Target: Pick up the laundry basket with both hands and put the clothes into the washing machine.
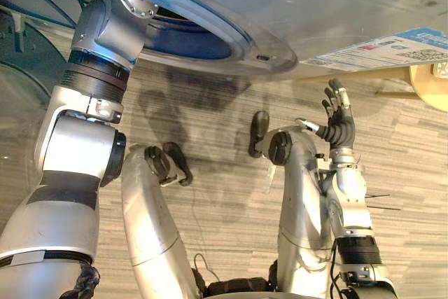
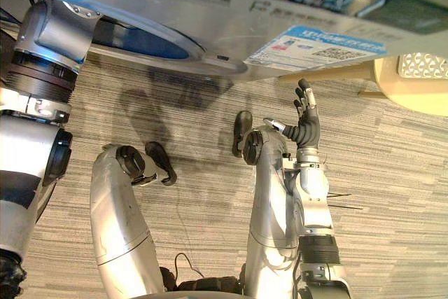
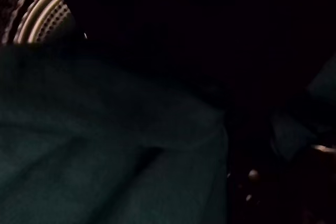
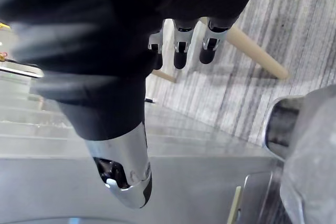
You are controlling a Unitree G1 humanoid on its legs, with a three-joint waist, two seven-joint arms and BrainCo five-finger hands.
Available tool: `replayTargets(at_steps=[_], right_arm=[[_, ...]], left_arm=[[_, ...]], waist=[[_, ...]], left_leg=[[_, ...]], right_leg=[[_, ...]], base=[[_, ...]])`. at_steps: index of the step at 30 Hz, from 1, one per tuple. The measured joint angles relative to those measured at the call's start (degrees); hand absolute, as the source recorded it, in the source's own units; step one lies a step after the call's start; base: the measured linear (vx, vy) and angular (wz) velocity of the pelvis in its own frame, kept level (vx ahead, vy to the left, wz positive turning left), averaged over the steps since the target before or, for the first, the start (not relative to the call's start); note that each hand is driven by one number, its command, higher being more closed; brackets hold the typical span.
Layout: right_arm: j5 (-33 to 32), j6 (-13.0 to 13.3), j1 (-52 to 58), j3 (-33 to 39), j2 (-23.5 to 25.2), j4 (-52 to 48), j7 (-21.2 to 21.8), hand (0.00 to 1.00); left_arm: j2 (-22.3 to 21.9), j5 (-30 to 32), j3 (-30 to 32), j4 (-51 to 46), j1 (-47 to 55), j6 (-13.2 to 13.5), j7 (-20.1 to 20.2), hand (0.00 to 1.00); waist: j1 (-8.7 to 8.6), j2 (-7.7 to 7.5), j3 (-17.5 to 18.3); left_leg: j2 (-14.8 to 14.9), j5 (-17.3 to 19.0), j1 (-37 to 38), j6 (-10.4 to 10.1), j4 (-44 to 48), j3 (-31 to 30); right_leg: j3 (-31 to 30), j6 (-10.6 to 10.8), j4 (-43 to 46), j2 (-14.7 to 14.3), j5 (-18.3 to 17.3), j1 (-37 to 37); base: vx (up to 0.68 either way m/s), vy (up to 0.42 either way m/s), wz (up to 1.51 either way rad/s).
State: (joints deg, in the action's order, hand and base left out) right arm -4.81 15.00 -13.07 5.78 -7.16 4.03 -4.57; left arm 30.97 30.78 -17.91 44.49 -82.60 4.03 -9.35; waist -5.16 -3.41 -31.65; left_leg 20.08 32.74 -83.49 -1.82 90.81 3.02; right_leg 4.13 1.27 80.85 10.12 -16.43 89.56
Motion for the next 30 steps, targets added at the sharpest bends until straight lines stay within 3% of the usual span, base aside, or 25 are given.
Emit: replayTargets(at_steps=[2,5,12,18,24,30], right_arm=[[-1.5,-0.12,0.0,0.03,-0.05,0.21,1.31,0.0],[-3.34,-0.31,0.02,0.05,-0.32,0.26,2.49,0.0],[-4.18,-0.69,0.02,0.04,-0.62,0.57,3.61,0.0],[-3.99,-1.84,0.14,0.11,-1.51,1.48,3.6,0.0],[-3.12,-1.68,2.72,0.01,-0.94,1.86,3.62,0.0],[-1.04,-1.76,4.43,-0.03,0.88,1.86,3.69,0.0]], left_arm=[[-1.36,2.74,0.13,4.64,0.2,-1.92,3.91,0.0],[-2.63,4.15,0.17,5.15,1.4,-2.42,8.01,0.0],[-2.49,-0.32,3.58,4.78,5.1,-2.27,11.97,0.0],[-0.56,-6.41,8.22,0.34,5.38,-2.69,11.65,0.0],[3.35,-7.27,13.77,-8.58,10.8,-2.56,6.11,0.0],[5.76,-5.74,17.93,-19.64,21.79,-2.59,5.29,0.0]], waist=[[-0.15,-0.26,-0.13],[-0.16,-0.28,-0.14],[0.13,-0.27,-0.13],[1.32,-0.25,-0.13],[2.48,-0.16,-0.06],[3.2,0.09,0.22]], left_leg=[[0.0,0.0,-0.1,0.0,-0.01,0.04],[-0.02,0.0,-0.24,0.0,-0.08,0.23],[-0.05,-0.16,-0.13,-0.17,-0.57,0.33],[-0.16,-1.75,0.44,-0.5,-2.9,0.23],[-0.23,-2.91,3.5,-1.32,-6.18,-0.23],[-0.4,-3.82,6.95,-1.85,-9.1,-0.6]], right_leg=[[-0.03,0.09,-0.14,-0.04,0.14,0.04],[-0.19,0.39,-0.51,-0.05,0.39,0.09],[-0.16,0.44,-0.86,-0.04,0.48,0.0],[0.75,-0.36,-2.95,-0.01,1.38,-0.98],[2.19,-0.64,-5.41,0.02,1.62,-4.49],[3.48,-1.73,-7.49,0.01,1.61,-8.35]], base=[[0.0,0.0,0.0],[0.0,0.0,0.0],[0.0,0.0,0.0],[0.0,-0.012,0.01],[0.0,-0.029,0.03],[0.01,-0.038,0.05]])
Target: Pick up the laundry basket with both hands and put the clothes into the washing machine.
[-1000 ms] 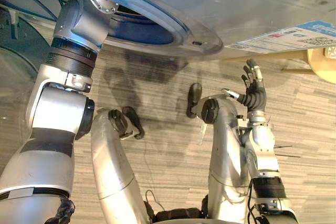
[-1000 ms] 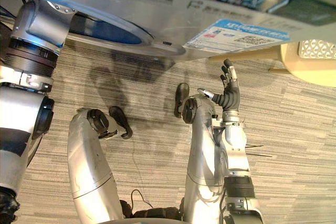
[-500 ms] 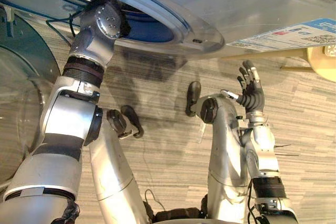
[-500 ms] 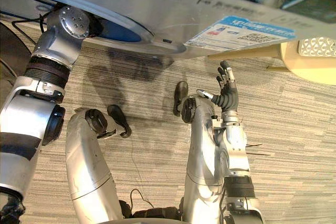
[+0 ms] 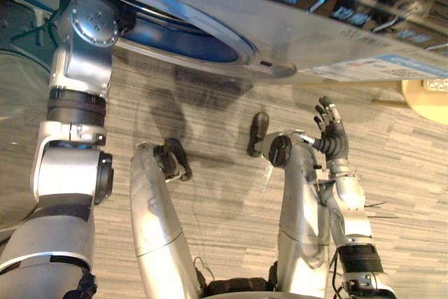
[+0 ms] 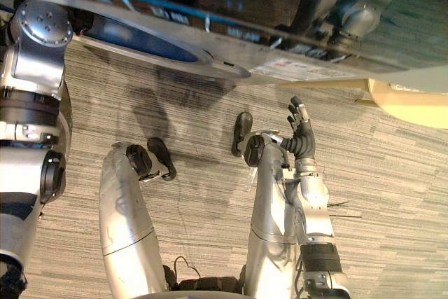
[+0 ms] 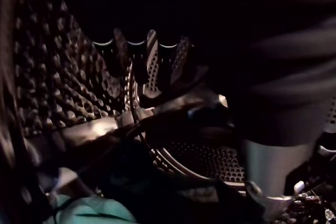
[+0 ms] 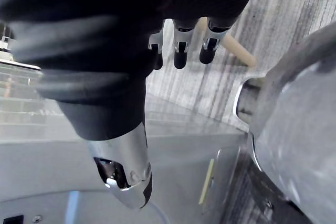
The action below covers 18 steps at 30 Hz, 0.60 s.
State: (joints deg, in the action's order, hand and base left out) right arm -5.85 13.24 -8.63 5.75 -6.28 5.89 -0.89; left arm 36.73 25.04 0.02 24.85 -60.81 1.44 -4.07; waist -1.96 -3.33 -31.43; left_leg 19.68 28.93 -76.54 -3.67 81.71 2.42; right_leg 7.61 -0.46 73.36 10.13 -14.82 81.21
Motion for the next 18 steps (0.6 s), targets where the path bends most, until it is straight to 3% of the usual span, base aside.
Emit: replayTargets(at_steps=[3,4,5,8,10,12,15,18], right_arm=[[1.32,-0.01,0.04,0.04,0.39,-0.13,-0.11,0.0],[2.13,-0.09,0.07,0.02,0.76,-0.14,-0.16,0.0],[2.24,-0.09,0.06,0.02,0.91,-0.14,-0.22,0.0],[4.1,-0.14,0.56,-0.05,1.97,-0.15,-0.74,0.0],[4.86,-0.14,3.97,0.04,2.04,-0.13,-2.32,0.0],[5.33,-0.48,5.78,0.0,2.27,0.82,-2.8,0.0],[6.77,-1.41,9.68,-0.08,2.56,5.36,-2.84,0.0],[8.25,-2.69,14.57,-0.19,2.67,9.79,-3.42,0.0]], left_arm=[[-2.66,-0.6,4.33,-7.45,6.8,0.05,-2.01,0.0],[-6.88,-2.05,6.73,-10.32,10.12,0.07,-3.78,0.0],[-7.75,-2.44,7.07,-10.84,10.9,0.07,-4.12,0.0],[-19.86,-7.6,8.23,-15.03,22.11,0.75,-8.32,0.0],[-29.84,-11.54,6.78,-15.78,33.94,1.79,-10.54,0.0],[-34.23,-13.75,5.45,-15.91,41.86,2.93,-11.21,0.0],[-37.09,-15.51,2.24,-15.72,54.45,4.41,-11.15,0.0],[-38.06,-15.51,0.1,-12.94,62.86,5.9,-10.43,0.0]], waist=[[0.68,0.26,0.32],[1.2,0.25,0.33],[1.26,0.25,0.33],[1.73,0.32,1.56],[2.75,0.31,7.73],[2.84,0.3,7.75],[2.89,0.71,10.23],[2.93,1.0,13.78]], left_leg=[[-0.16,-0.12,1.72,-0.23,-0.81,0.1],[-0.22,-0.14,3.39,-0.29,-1.4,0.11],[-0.25,-0.14,3.77,-0.29,-1.54,0.09],[-0.75,0.06,9.75,-0.63,-4.0,0.1],[-1.07,0.19,12.69,-0.9,-7.41,1.02],[-2.05,-0.5,19.32,-2.09,-10.89,1.5],[-3.18,-1.33,30.59,-3.47,-18.64,2.38],[-4.64,-3.93,41.3,-3.42,-27.9,3.24]], right_leg=[[0.03,-0.2,-0.27,0.0,-0.29,-1.44],[0.09,0.17,-0.48,-0.01,-0.98,-3.05],[0.12,0.23,-0.51,-0.01,-1.15,-3.5],[0.48,0.35,-1.78,0.1,-2.77,-9.31],[0.69,0.26,-3.92,0.2,-3.42,-11.6],[1.22,0.16,-5.68,1.04,-4.11,-17.82],[3.21,0.12,-11.72,1.36,-4.61,-29.36],[5.1,0.66,-18.97,1.94,-4.23,-40.29]], base=[[0.0,-0.041,0.05],[0.0,-0.045,0.06],[0.0,-0.052,0.13],[0.01,-0.057,0.15],[0.06,-0.067,0.08],[0.11,-0.091,0.26],[0.15,-0.087,0.26],[0.17,-0.043,0.32]])
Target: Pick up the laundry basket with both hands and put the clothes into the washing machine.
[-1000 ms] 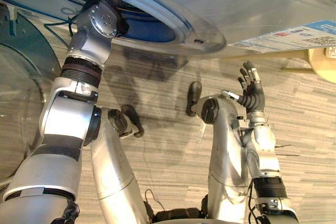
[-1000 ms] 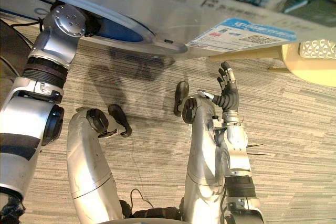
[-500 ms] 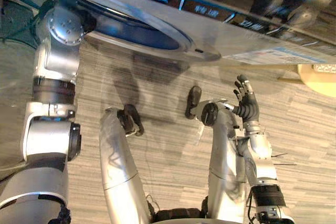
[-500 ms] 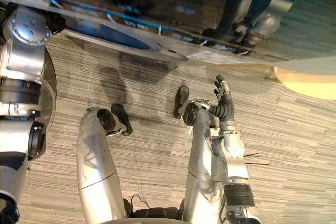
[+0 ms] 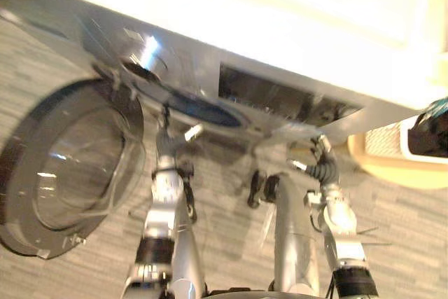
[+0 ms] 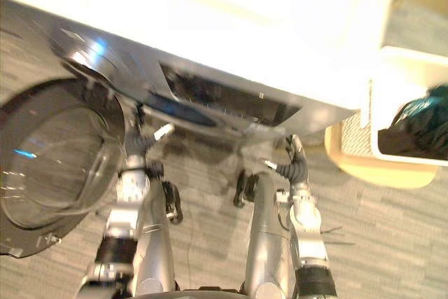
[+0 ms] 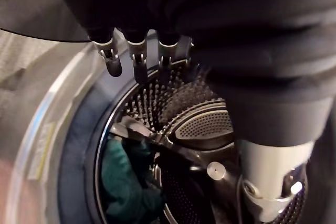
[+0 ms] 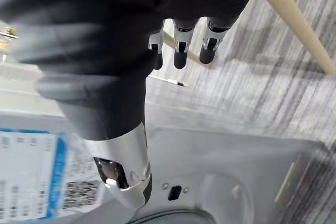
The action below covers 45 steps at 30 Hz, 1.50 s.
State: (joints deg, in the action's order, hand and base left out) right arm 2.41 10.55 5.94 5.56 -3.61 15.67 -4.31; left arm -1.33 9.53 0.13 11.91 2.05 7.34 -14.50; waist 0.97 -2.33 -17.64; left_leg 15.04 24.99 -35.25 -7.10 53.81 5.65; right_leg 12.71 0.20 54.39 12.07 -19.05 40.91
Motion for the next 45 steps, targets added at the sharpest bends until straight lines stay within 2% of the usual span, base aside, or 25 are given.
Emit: replayTargets(at_steps=[3,7,12,17,21,23,25,26,27,28,29,30,31,32,34,35,36,37,38,39,40,41,43,44,45], right_arm=[[0.63,-0.84,2.93,-1.48,0.26,4.04,-0.55,0.0],[0.59,-1.14,2.65,-1.54,0.74,15.73,-0.59,0.0],[0.46,-2.53,0.71,-0.59,-0.53,28.67,-0.86,0.0],[0.37,-3.22,0.3,1.42,-1.06,33.05,-0.92,0.0],[-0.92,-3.2,-1.43,1.25,-1.45,33.07,-0.98,0.0],[-1.39,-3.24,-2.27,1.22,-1.33,33.18,-1.03,0.0],[-1.84,-3.18,-2.92,1.14,-1.22,33.49,-1.07,0.0],[-1.89,-3.14,-3.13,1.13,-1.29,33.53,-1.11,0.0],[-2.02,-3.1,-3.77,1.01,-1.43,33.67,-1.57,0.0],[-2.05,-3.07,-4.68,0.78,-1.4,34.13,-1.9,0.0],[-2.03,-3.11,-6.59,0.23,-1.44,35.68,-2.11,0.0],[-1.95,-3.12,-6.52,0.24,-1.48,36.01,-2.11,0.0],[-1.87,-3.13,-5.93,0.23,-1.55,36.86,-2.06,0.0],[-1.61,-3.31,-5.67,0.23,-1.56,37.35,-2.22,0.0],[-1.37,-3.35,-4.08,0.14,-1.72,37.39,-2.36,0.0],[-2.03,-3.21,-2.88,0.09,-1.91,37.38,-2.01,0.0],[-2.1,-3.13,-3.15,0.1,-2.11,37.35,-2.02,0.0],[-2.07,-3.14,-3.74,-0.1,-2.69,37.6,-2.12,0.0],[-2.11,-3.15,-3.9,-0.65,-2.83,37.87,-2.15,0.0],[-2.31,-3.07,-5.06,-1.56,-3.22,38.24,-2.3,0.0],[-2.83,-2.98,-5.64,-1.44,-3.38,38.46,-2.33,0.0],[-3.17,-2.96,-5.64,-1.36,-3.18,38.45,-2.36,0.0],[-4.1,-2.36,-5.23,-0.91,-3.11,38.45,-2.95,0.0],[-4.14,-2.3,-5.43,-0.94,-3.06,38.36,-3.02,0.0],[-4.19,-2.26,-5.3,-1.1,-2.8,38.42,-3.11,0.0]], left_arm=[[-0.09,0.0,0.62,8.12,5.18,0.33,2.17,0.0],[1.24,-1.23,1.96,25.37,6.13,0.4,4.79,0.0],[3.44,-2.13,2.15,37.25,3.92,0.28,6.66,0.0],[5.21,-0.81,2.03,40.7,2.01,0.03,7.1,0.0],[5.55,0.21,0.54,42.71,1.27,0.0,7.16,0.0],[5.73,1.08,-0.53,43.02,0.94,-0.06,7.51,0.0],[5.57,2.64,-2.73,43.06,0.17,-0.63,8.28,0.0],[5.6,2.77,-3.07,43.06,-0.07,-0.68,8.26,0.0],[5.62,3.47,-3.55,43.06,-1.08,-0.79,8.28,0.0],[5.75,4.13,-3.7,42.93,-1.48,-0.76,8.27,0.0],[6.43,4.67,-3.73,42.81,-2.67,-0.76,8.26,0.0],[6.58,4.67,-3.77,42.69,-2.97,-0.77,8.27,0.0],[6.76,4.66,-4.01,42.69,-3.31,-0.78,8.22,0.0],[6.88,4.96,-4.59,42.74,-3.34,-0.85,8.23,0.0],[6.44,5.56,-4.67,42.76,-4.09,-0.85,8.23,0.0],[5.82,5.79,-4.46,42.79,-4.16,-0.81,8.16,0.0],[5.81,5.79,-4.41,42.87,-3.88,-0.79,8.15,0.0],[5.39,5.74,-4.6,43.28,-3.92,-0.75,8.25,0.0],[4.85,5.61,-4.53,43.46,-3.69,-0.61,8.21,0.0],[4.21,4.51,-4.54,43.81,-3.5,-0.45,8.17,0.0],[3.71,3.85,-4.53,43.89,-3.14,-0.46,8.14,0.0],[3.47,3.63,-4.52,43.88,-3.04,-0.45,8.11,0.0],[3.24,1.72,-4.29,42.56,-2.6,-0.01,7.84,0.0],[3.35,1.22,-4.18,42.38,-2.76,0.14,7.84,0.0],[3.7,0.78,-3.94,42.43,-2.85,0.17,7.84,0.0]], waist=[[0.47,0.54,3.72],[0.15,2.1,8.4],[-0.24,3.01,9.59],[-0.42,3.15,10.36],[-1.43,2.71,10.38],[-2.05,2.98,10.14],[-2.9,3.23,9.97],[-3.0,3.25,9.96],[-3.1,3.47,9.97],[-3.07,3.6,9.96],[-3.36,2.93,9.92],[-3.31,2.58,9.96],[-3.21,2.26,9.88],[-3.41,2.9,9.69],[-3.59,3.05,9.55],[-3.13,4.05,9.51],[-3.25,4.98,9.2],[-3.24,6.01,8.21],[-2.98,6.35,7.65],[-2.64,6.11,6.59],[-1.88,5.28,5.64],[-1.08,5.06,5.03],[0.25,5.23,4.32],[0.26,6.48,4.41],[0.83,5.39,3.76]], left_leg=[[-0.94,-2.74,10.57,0.26,-9.89,2.41],[-2.15,-9.23,22.06,0.76,-27.15,7.13],[-4.4,-15.92,31.42,1.13,-42.32,11.75],[-6.16,-16.87,36.72,1.26,-46.41,16.35],[-7.26,-16.19,38.54,1.46,-46.97,23.95],[-6.58,-15.24,39.53,1.73,-47.56,29.52],[-4.87,-14.63,42.3,0.72,-47.39,37.74],[-4.83,-14.49,43.1,0.54,-47.6,39.42],[-4.91,-14.52,44.4,0.56,-48.74,42.96],[-4.98,-14.53,45.42,0.58,-49.35,45.56],[-5.48,-14.02,47.24,-0.21,-49.32,49.74],[-6.2,-13.23,47.98,-1.16,-48.79,50.64],[-6.42,-11.73,49.68,-2.61,-47.33,51.77],[-4.89,-10.62,51.42,-2.96,-44.13,52.58],[-2.67,-10.56,51.32,-2.92,-37.33,52.57],[4.44,-10.85,49.39,-2.42,-23.49,50.77],[7.69,-11.7,47.9,0.09,-17.22,48.47],[12.59,-14.16,44.22,6.72,-5.69,42.0],[12.98,-12.4,41.04,7.3,-0.86,36.27],[9.67,-9.55,34.8,4.55,2.49,26.05],[4.98,-8.55,29.83,3.15,0.96,18.76],[2.62,-8.43,27.87,3.41,-1.51,16.02],[-2.41,-9.1,23.2,3.09,-18.6,10.17],[-3.95,-9.8,21.98,2.62,-25.38,8.28],[-6.61,-14.28,21.69,3.17,-29.7,5.51]], right_leg=[[0.46,0.91,-8.47,-0.59,2.4,-9.52],[-0.54,2.43,-26.2,-3.66,9.96,-19.36],[-3.29,3.34,-43.49,-6.25,19.34,-27.28],[-8.69,3.89,-53.53,-7.95,25.43,-32.09],[-15.89,3.68,-54.87,-9.28,28.57,-28.95],[-7.04,-0.99,-54.84,-8.38,25.0,-27.42],[15.51,-7.73,-50.67,-4.58,20.37,-26.6],[20.0,-9.11,-49.34,-3.52,19.59,-26.56],[29.43,-12.86,-46.61,-1.81,16.93,-26.6],[34.99,-13.98,-44.44,-0.66,15.15,-26.6],[43.66,-12.51,-36.43,4.27,11.9,-26.36],[45.39,-12.29,-34.02,5.71,11.82,-26.43],[45.5,-10.52,-31.71,6.64,13.77,-26.38],[41.69,-8.31,-30.69,5.32,14.67,-25.19],[37.58,-7.42,-30.15,2.8,14.18,-23.96],[33.96,-7.08,-32.09,-0.99,13.83,-24.0],[33.34,-6.69,-33.27,-2.95,13.6,-24.75],[31.09,-6.59,-36.01,-6.74,13.59,-26.73],[29.3,-6.61,-37.54,-8.52,13.58,-27.74],[26.27,-6.45,-39.68,-9.99,13.68,-29.22],[23.68,-5.96,-41.56,-10.48,14.04,-30.91],[22.61,-5.35,-42.58,-10.64,14.5,-32.25],[20.89,-4.27,-46.01,-11.93,15.71,-35.25],[19.91,-4.28,-46.92,-12.46,15.7,-35.82],[16.81,-3.3,-48.86,-12.97,16.31,-36.47]], base=[[0.19,0.023,-0.02],[0.13,0.051,-0.3],[0.1,0.063,-0.39],[0.05,0.061,-0.53],[-0.05,0.011,-1.2],[-0.1,-0.013,-1.45],[-0.04,0.014,-1.79],[0.0,0.0,-2.14],[0.01,-0.019,-1.99],[0.06,-0.079,-2.78],[0.06,-0.074,-2.24],[0.14,-0.103,-2.28],[0.19,-0.112,-2.06],[0.32,-0.202,-1.89],[0.34,-0.234,-1.52],[0.29,-0.197,-1.48],[0.27,-0.187,-1.55],[0.15,-0.103,-1.1],[0.13,-0.093,-1.44],[0.18,-0.077,-1.44],[0.16,-0.024,-1.42],[0.2,-0.005,-1.37],[0.14,0.042,-1.12],[0.13,0.088,-1.13],[0.17,0.107,-1.45]])
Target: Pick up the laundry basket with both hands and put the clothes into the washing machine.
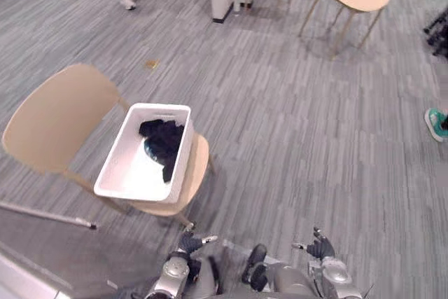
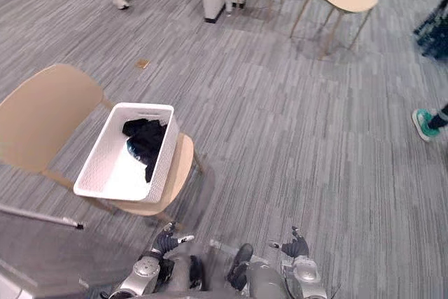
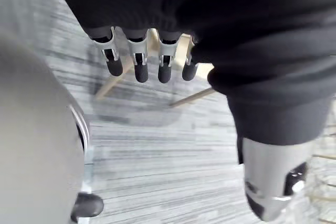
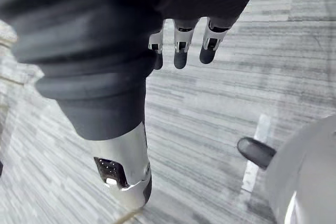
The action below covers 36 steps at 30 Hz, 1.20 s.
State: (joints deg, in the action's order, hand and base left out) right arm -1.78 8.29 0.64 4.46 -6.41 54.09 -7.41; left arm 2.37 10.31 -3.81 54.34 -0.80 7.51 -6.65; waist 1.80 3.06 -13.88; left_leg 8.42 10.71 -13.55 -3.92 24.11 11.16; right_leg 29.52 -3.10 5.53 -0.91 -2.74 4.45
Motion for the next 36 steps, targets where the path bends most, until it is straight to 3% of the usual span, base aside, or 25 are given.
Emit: replayTargets(at_steps=[1,3,5,6,7,10,11,12,13,14,15,16,17,18,19,20,22,24,26,28,30,31,33,36], right_arm=[[-0.04,0.27,0.33,-0.67,0.46,-0.57,0.06,0.0],[-0.34,0.22,0.39,-0.9,0.76,-0.36,0.02,0.0],[-0.38,0.06,0.32,-0.75,1.07,1.56,-0.01,0.0],[-0.37,0.04,0.5,-0.75,1.4,2.37,0.05,0.0],[-0.34,-0.02,-0.18,-0.84,1.41,3.2,0.16,0.0],[-0.3,-0.01,-0.88,-0.69,1.59,3.58,0.21,0.0],[-0.23,-0.03,-0.97,-0.73,2.0,3.77,0.58,0.0],[-0.18,0.01,-1.32,-0.8,1.99,3.74,0.94,0.0],[0.04,0.15,-1.76,-0.8,1.64,3.48,1.4,0.0],[0.04,0.16,-1.84,-0.8,1.58,3.48,1.41,0.0],[0.04,0.18,-2.15,-0.76,1.06,3.3,1.37,0.0],[0.03,0.16,-1.95,-0.65,0.91,3.27,1.28,0.0],[0.02,0.16,-1.67,-0.44,1.02,3.27,1.21,0.0],[0.0,0.15,-0.6,0.07,2.07,3.02,1.01,0.0],[-0.04,-0.03,-0.56,0.07,2.17,3.08,0.94,0.0],[-0.13,0.07,-0.73,0.16,1.98,2.7,0.87,0.0],[-0.44,0.24,-1.4,0.28,1.39,1.15,0.5,0.0],[-0.46,0.4,-1.41,1.84,1.41,0.65,-0.02,0.0],[-0.89,0.46,-1.37,2.97,1.23,0.74,-0.18,0.0],[-1.69,0.34,-1.06,4.13,1.0,0.77,-0.23,0.0],[-2.15,0.28,-0.57,4.18,0.96,0.76,-0.23,0.0],[-2.16,0.29,-0.2,4.08,1.22,0.74,-0.22,0.0],[-2.1,0.33,-0.45,3.97,2.85,-0.64,-0.22,0.0],[-0.69,0.26,-1.09,4.07,1.45,-1.47,-0.73,0.0]], left_arm=[[-0.08,-1.19,0.96,-0.02,0.93,0.27,0.0,0.0],[0.22,-1.3,2.02,0.16,0.56,0.36,0.07,0.0],[0.15,-1.48,2.04,0.61,0.92,0.37,0.17,0.0],[0.44,-2.13,2.13,0.69,1.39,0.32,0.13,0.0],[0.69,-3.05,2.12,0.96,1.43,0.23,0.12,0.0],[0.75,-3.26,1.87,1.14,1.85,0.19,0.13,0.0],[0.63,-3.39,1.64,0.93,2.26,0.13,0.09,0.0],[0.76,-3.41,1.7,0.6,2.16,0.07,0.07,0.0],[0.66,-3.41,1.74,0.16,1.73,-0.06,-0.03,0.0],[0.62,-3.41,1.75,0.13,1.67,-0.06,-0.03,0.0],[0.23,-3.41,1.75,0.03,0.92,-0.11,-0.09,0.0],[-0.05,-3.41,1.74,0.03,0.8,-0.12,-0.25,0.0],[-0.08,-3.41,1.72,0.0,0.81,-0.1,-0.46,0.0],[0.21,-3.38,2.18,-0.09,1.01,-0.09,-1.04,0.0],[-0.94,-3.45,4.19,0.3,1.61,-0.42,-1.23,0.0],[-1.92,-3.46,5.18,0.02,2.14,-0.35,-1.23,0.0],[-4.1,-3.55,6.03,0.18,3.13,-0.23,-1.12,0.0],[-4.4,-3.59,5.52,0.17,3.05,0.09,-1.09,0.0],[-3.81,-3.59,3.99,0.25,3.05,0.21,-1.1,0.0],[-3.27,-3.58,2.11,0.26,2.69,0.21,-1.11,0.0],[-2.17,-3.53,1.65,0.19,2.39,0.22,-1.13,0.0],[-1.72,-3.52,1.65,0.17,2.33,0.23,-1.13,0.0],[0.78,-3.51,1.72,0.37,2.45,0.19,-1.1,0.0],[1.5,-3.52,1.82,1.28,2.48,0.17,-1.08,0.0]], waist=[[1.32,0.44,1.56],[0.91,-0.03,1.79],[0.71,-0.6,1.49],[0.63,-1.57,1.51],[0.71,-2.21,1.43],[0.34,-2.5,1.48],[0.5,-2.43,1.58],[0.49,-2.31,1.7],[0.39,-1.42,1.24],[0.38,-1.27,1.16],[0.35,-1.01,1.03],[0.57,-1.27,1.16],[0.69,-1.77,1.41],[0.8,-4.13,2.59],[1.38,-2.2,3.18],[2.05,-1.63,3.55],[2.16,0.33,4.76],[2.23,0.01,5.07],[2.13,-0.46,5.4],[1.46,-1.21,5.44],[1.52,-2.03,5.57],[1.58,-2.48,5.71],[2.21,-5.12,6.13],[2.15,-5.74,6.22]], left_leg=[[-2.04,-2.96,0.78,1.14,-3.69,-2.23],[-3.21,-1.89,0.58,3.18,-3.02,-3.23],[-3.89,0.52,2.13,4.22,-2.09,-3.24],[-5.0,1.6,4.37,4.56,-2.65,-3.29],[-5.79,3.04,6.8,4.9,-3.32,-3.8],[-7.96,4.02,11.94,6.2,-4.73,-6.52],[-8.76,4.15,14.42,6.44,-5.95,-9.71],[-8.66,4.14,14.75,6.43,-6.21,-12.0],[-7.88,4.11,14.78,6.35,-6.38,-18.33],[-7.8,4.11,14.76,6.35,-6.39,-18.85],[-7.5,3.92,14.35,5.81,-6.41,-23.88],[-7.85,3.69,14.02,4.44,-6.29,-27.01],[-8.54,3.76,13.91,3.31,-6.08,-28.72],[-10.34,4.92,13.82,1.34,-5.37,-31.86],[-8.75,6.4,13.47,-0.68,-4.56,-33.57],[-7.3,6.16,12.65,-1.13,-4.29,-33.57],[-4.32,4.35,11.16,-4.05,-4.63,-32.93],[-2.85,1.5,10.64,-4.67,-6.58,-27.1],[-1.51,-0.18,9.15,-3.04,-9.04,-16.59],[-0.37,-2.31,7.45,0.62,-10.62,2.77],[-0.64,-3.29,6.59,2.11,-10.14,9.65],[-0.92,-3.35,6.49,2.22,-10.14,9.54],[-3.84,-3.37,6.2,3.07,-10.22,6.11],[-6.25,-0.02,6.6,6.66,-9.9,4.01]], right_leg=[[-3.17,1.96,-2.83,-0.91,1.23,-0.91],[-4.49,2.16,-2.89,-0.41,1.33,-0.31],[-4.47,4.51,4.19,1.8,-3.25,0.68],[-4.4,6.58,9.79,4.04,-6.46,0.92],[-5.46,6.98,20.15,7.31,-7.73,3.21],[-5.95,6.34,38.79,13.8,-5.85,7.3],[-6.65,6.48,41.56,15.05,-10.05,8.66],[-7.42,6.42,40.02,14.5,-11.38,9.01],[-13.21,6.54,33.59,10.56,-12.5,10.28],[-14.07,6.54,32.95,10.05,-12.5,10.43],[-22.68,7.31,26.49,7.11,-11.92,11.6],[-28.72,9.03,20.94,6.48,-10.13,11.62],[-31.08,9.39,17.44,7.01,-7.85,10.77],[-31.29,10.56,10.18,10.62,1.36,9.02],[-27.98,11.27,11.52,10.47,-0.65,8.28],[-26.39,11.08,11.18,9.73,-0.62,7.94],[-19.31,9.6,7.6,8.67,-1.5,3.37],[-14.84,9.23,5.48,9.04,-1.26,0.66],[-10.32,9.11,3.14,9.96,-1.22,-1.3],[-3.32,9.19,1.82,12.52,-1.29,-3.04],[1.09,9.53,0.93,14.16,-1.1,-5.34],[2.02,9.86,0.62,14.39,-0.9,-5.86],[5.1,11.16,1.21,16.29,-1.63,-7.61],[6.25,12.7,13.22,21.93,-3.54,-5.82]], base=[[0.28,0.141,-1.41],[0.27,0.152,-0.54],[0.28,0.234,0.05],[0.35,0.217,0.2],[0.3,0.16,0.28],[0.34,0.119,0.65],[0.38,0.018,1.13],[0.42,-0.047,1.61],[0.26,-0.097,1.14],[0.31,-0.174,1.64],[0.3,-0.242,1.57],[0.29,-0.268,1.91],[0.31,-0.343,2.0],[0.31,-0.402,1.83],[0.29,-0.396,1.63],[0.26,-0.353,1.17],[0.22,-0.275,1.2],[0.16,-0.197,1.28],[0.08,-0.083,1.22],[0.03,0.026,1.43],[0.01,0.098,1.2],[0.02,0.144,0.98],[0.04,0.116,0.73],[0.02,0.214,0.63]])
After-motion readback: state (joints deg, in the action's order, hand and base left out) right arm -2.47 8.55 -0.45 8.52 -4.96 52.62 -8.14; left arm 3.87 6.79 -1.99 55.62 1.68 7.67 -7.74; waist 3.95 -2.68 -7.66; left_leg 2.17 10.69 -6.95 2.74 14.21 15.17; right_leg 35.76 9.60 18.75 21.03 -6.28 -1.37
